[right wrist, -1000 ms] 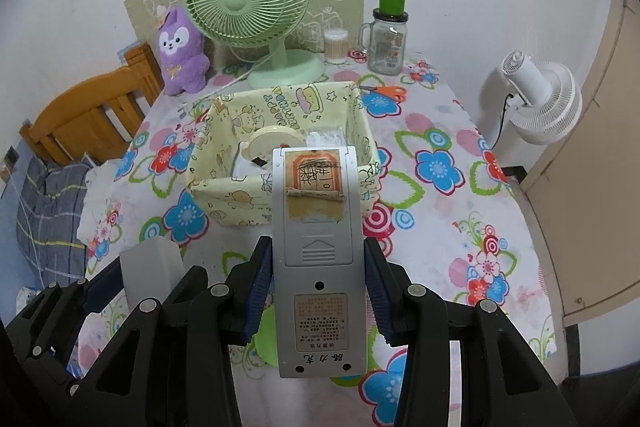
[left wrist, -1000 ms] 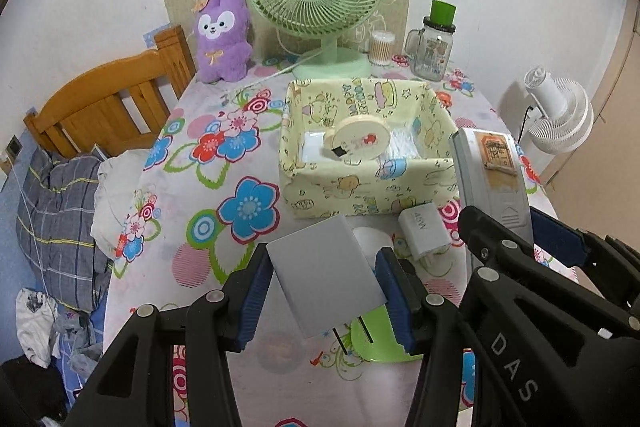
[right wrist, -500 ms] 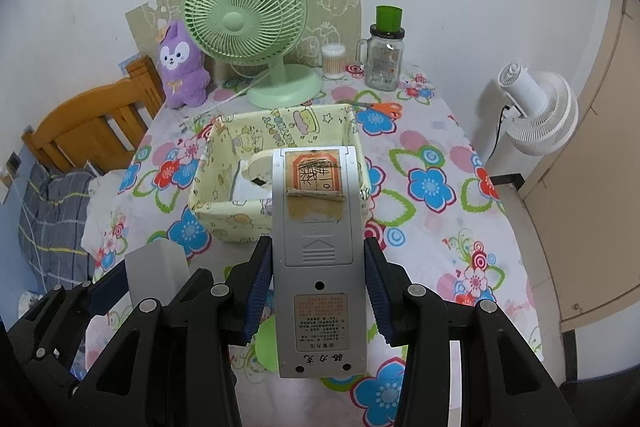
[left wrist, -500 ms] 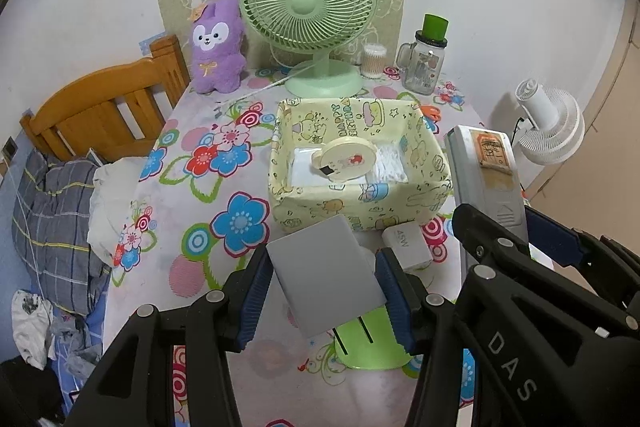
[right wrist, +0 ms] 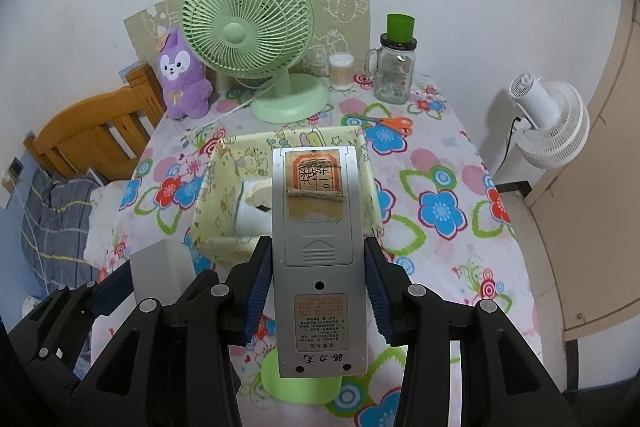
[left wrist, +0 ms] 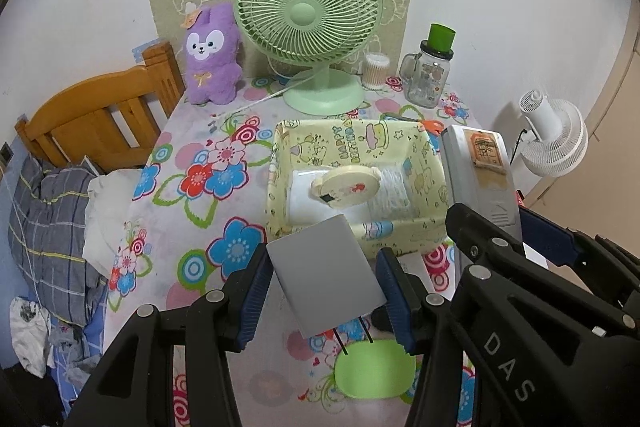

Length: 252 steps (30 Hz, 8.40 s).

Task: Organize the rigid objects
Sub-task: 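Carry the power bank and square charger into the fabric basket with both tools, then open the left tool to drop the charger while the right releases the power bank, then withdraw both tools from the basket toward the large white wall charger, then grasp the large white wall charger with the right tool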

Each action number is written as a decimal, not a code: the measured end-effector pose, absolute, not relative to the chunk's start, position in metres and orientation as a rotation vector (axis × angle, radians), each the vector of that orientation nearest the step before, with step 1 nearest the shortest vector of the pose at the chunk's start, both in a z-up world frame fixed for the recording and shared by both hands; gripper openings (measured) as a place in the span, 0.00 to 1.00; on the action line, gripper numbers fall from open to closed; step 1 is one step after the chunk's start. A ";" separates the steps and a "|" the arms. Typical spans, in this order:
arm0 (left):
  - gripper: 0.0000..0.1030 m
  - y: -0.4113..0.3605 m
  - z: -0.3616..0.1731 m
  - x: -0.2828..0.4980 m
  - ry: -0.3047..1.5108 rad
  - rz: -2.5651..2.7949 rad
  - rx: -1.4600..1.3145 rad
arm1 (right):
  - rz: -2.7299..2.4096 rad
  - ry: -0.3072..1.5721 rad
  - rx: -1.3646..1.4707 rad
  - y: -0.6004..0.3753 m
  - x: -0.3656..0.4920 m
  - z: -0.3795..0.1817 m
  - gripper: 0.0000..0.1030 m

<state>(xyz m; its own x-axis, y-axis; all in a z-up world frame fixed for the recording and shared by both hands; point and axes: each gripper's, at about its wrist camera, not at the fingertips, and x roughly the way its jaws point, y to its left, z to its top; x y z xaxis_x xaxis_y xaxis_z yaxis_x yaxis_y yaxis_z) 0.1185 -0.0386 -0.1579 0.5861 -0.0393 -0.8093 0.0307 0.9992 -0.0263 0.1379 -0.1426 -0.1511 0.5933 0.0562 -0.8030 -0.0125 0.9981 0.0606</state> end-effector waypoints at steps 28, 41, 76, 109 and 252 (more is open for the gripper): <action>0.53 -0.035 -0.184 0.198 0.992 -0.020 -0.021 | 0.059 0.987 0.065 -0.139 0.226 -0.181 0.47; 0.53 -0.038 -0.205 0.221 1.029 -0.015 -0.011 | 0.064 1.037 0.070 -0.138 0.255 -0.208 0.47; 0.73 -0.039 -0.233 0.234 1.040 -0.032 0.002 | 0.131 1.026 0.150 -0.139 0.270 -0.246 0.69; 0.88 -0.046 -0.188 0.190 0.976 -0.059 0.045 | 0.080 0.980 0.110 -0.145 0.222 -0.196 0.89; 0.86 -0.056 -0.319 0.131 1.093 -0.047 -0.043 | 0.050 1.091 0.049 -0.160 0.165 -0.325 0.53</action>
<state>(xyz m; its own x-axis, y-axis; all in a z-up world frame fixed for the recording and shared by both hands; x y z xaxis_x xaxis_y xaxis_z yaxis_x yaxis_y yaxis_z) 0.1306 -0.0559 -0.3194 0.4588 -0.0599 -0.8865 0.0172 0.9981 -0.0585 0.1646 -0.1601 -0.3253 0.4611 0.0650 -0.8850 -0.0162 0.9978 0.0648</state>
